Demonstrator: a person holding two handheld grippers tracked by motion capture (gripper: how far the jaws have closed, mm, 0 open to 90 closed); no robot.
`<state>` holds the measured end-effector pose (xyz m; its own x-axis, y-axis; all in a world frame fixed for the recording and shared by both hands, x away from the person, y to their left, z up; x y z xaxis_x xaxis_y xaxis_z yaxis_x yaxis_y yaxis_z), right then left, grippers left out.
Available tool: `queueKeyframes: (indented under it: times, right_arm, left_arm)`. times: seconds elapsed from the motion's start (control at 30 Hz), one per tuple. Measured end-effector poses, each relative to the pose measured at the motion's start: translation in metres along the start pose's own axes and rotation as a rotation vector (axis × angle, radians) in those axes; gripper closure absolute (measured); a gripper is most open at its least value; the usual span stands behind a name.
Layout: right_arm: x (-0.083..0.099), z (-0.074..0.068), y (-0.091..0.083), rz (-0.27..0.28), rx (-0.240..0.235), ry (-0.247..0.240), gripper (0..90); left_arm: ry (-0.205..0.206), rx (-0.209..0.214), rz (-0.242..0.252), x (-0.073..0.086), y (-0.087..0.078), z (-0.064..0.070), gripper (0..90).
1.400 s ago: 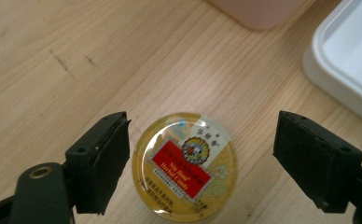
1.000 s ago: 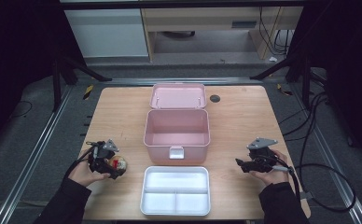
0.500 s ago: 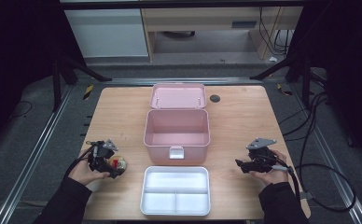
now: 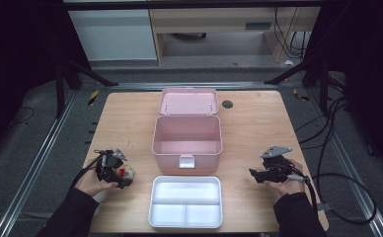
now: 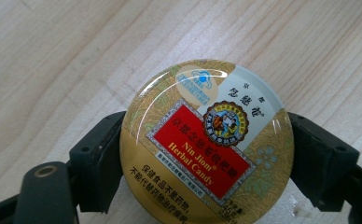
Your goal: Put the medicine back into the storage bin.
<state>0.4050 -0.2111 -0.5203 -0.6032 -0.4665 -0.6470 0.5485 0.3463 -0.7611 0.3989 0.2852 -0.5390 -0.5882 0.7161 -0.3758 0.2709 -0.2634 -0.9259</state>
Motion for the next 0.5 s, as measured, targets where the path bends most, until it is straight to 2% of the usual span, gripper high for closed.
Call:
queueKeyframes:
  times: [0.27, 0.5]
  right_arm:
    - [0.004, 0.0, 0.003, -0.036, 0.012, -0.007, 28.5]
    - [0.003, 0.001, 0.003, -0.032, 0.019, -0.001, 28.1]
  left_arm:
    - [-0.007, 0.012, 0.074, -0.01, -0.024, 0.005, 19.6]
    - [0.001, 0.003, 0.15, -0.026, -0.049, 0.012, 19.6]
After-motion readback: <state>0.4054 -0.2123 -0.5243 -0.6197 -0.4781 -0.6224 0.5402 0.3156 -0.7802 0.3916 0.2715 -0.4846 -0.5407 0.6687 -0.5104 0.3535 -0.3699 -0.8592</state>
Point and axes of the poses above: each handheld gripper's, and its own axes: y roughly forward along the jaws, x roughly out of its underside, z roughly to its right, the point moved 6 cm from there along y, roughly forward along the jaws, and after that the axes turned 3 degrees about y, right-handed, at the moved point
